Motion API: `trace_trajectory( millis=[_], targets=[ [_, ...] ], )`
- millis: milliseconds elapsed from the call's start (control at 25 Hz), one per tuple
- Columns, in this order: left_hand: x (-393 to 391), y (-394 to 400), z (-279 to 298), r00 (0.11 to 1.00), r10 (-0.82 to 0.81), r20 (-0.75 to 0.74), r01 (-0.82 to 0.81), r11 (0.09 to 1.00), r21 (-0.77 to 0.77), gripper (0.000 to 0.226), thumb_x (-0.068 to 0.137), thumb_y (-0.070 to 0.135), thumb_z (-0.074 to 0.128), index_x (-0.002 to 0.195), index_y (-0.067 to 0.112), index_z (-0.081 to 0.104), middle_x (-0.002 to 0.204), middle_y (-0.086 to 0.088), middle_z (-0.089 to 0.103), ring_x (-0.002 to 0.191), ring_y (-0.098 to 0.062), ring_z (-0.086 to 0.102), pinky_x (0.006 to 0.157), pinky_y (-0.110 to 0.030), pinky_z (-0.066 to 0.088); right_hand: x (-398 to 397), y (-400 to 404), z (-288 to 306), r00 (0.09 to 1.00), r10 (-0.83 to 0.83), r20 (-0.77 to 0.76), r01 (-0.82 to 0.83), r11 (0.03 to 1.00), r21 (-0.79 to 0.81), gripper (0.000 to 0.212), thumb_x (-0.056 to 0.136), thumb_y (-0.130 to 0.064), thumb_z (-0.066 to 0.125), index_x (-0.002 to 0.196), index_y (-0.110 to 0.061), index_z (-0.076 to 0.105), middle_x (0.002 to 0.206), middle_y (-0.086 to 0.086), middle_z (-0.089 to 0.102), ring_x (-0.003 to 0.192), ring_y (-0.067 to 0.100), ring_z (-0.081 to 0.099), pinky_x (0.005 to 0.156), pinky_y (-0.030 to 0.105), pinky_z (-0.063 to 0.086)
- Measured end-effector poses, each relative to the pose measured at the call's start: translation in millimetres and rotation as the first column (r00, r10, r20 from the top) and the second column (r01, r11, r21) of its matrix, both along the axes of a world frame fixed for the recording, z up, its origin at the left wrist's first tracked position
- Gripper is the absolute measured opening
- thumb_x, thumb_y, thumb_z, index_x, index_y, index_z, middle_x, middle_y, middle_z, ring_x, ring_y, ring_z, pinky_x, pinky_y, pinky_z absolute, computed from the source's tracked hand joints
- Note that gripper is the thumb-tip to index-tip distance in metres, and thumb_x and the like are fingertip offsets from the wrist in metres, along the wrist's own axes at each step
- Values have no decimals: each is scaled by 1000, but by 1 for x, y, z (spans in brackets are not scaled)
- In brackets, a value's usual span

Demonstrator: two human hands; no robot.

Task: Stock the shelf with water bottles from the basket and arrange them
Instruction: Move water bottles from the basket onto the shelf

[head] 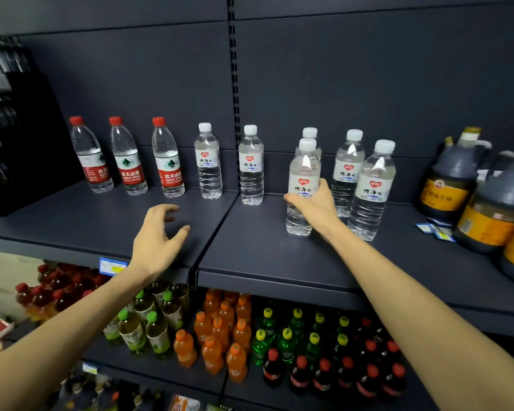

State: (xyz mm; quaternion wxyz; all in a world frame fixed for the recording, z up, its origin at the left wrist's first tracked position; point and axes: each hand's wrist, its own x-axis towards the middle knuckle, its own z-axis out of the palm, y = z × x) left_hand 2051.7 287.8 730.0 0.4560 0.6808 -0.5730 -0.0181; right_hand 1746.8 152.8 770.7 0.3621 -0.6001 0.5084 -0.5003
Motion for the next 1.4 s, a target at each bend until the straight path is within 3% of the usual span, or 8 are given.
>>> trace_trajectory(
  millis=[320, 480, 560, 640, 800, 960, 1200, 1400],
  targets=[
    [11, 7, 2, 998, 32, 50, -33, 999, 5, 44, 93, 24, 70, 133, 19, 54, 135, 1, 54, 120, -17, 59, 97, -44, 51, 1, 6, 1, 998, 23, 62, -24, 999, 26, 87, 70, -26, 91, 140, -12, 42, 130, 3, 63, 110, 13, 63, 92, 28, 51],
    [28, 21, 9, 992, 121, 19, -121, 993, -1, 49, 96, 31, 67, 140, 18, 49, 139, 2, 54, 119, -13, 57, 97, -33, 46, 31, 58, 17, 948, -264, 178, 318, 824, -470, 88, 80, -34, 78, 151, -5, 36, 154, 10, 42, 143, 24, 40, 120, 41, 32],
    [41, 37, 12, 985, 174, -2, -174, 984, -23, 49, 96, 32, 64, 140, 17, 49, 137, 2, 56, 116, -12, 57, 97, -31, 46, 68, 92, 28, 968, -115, 221, 238, 690, -683, 69, 86, -20, 73, 144, 1, 44, 147, 13, 48, 139, 27, 46, 117, 42, 37],
    [57, 59, 9, 971, 237, -16, -238, 969, -69, 44, 96, 32, 62, 136, 17, 51, 127, 4, 61, 108, -11, 60, 98, -36, 49, 119, 126, 26, 963, 185, 194, 4, 713, -701, 55, 88, -11, 70, 138, -1, 49, 136, 9, 57, 129, 22, 56, 105, 40, 48],
    [99, 112, -15, 917, 380, -120, -390, 918, -70, 39, 92, 31, 58, 129, 18, 54, 105, 7, 65, 88, -15, 65, 88, -41, 54, 216, 181, -27, 816, 545, 195, -438, 802, -406, 43, 94, -9, 65, 134, -14, 50, 118, 3, 66, 98, 9, 67, 79, 26, 53],
    [136, 172, -71, 820, 533, -207, -545, 839, 4, 30, 93, 26, 59, 121, 17, 58, 101, 6, 65, 87, -17, 64, 85, -30, 53, 287, 207, -117, 745, 655, 127, -658, 753, -16, 39, 93, -12, 66, 130, -19, 53, 111, -1, 69, 86, 11, 69, 80, 28, 55],
    [154, 254, -210, 613, 696, -374, -606, 718, 342, 38, 84, 52, 54, 110, 25, 53, 102, -1, 65, 93, -26, 66, 89, -48, 55, 352, 261, -238, 567, 822, -57, -767, 552, 326, 42, 97, -21, 66, 136, -17, 51, 115, -1, 66, 94, 14, 66, 82, 32, 55],
    [167, 329, -314, 431, 853, -294, -599, 514, 614, 41, 99, 38, 60, 130, 12, 55, 124, -5, 65, 93, -20, 60, 93, -40, 52, 394, 313, -358, 405, 912, -67, -714, 361, 600, 46, 94, -18, 69, 135, -7, 52, 111, 7, 67, 100, 19, 64, 88, 31, 50]
  ],
)
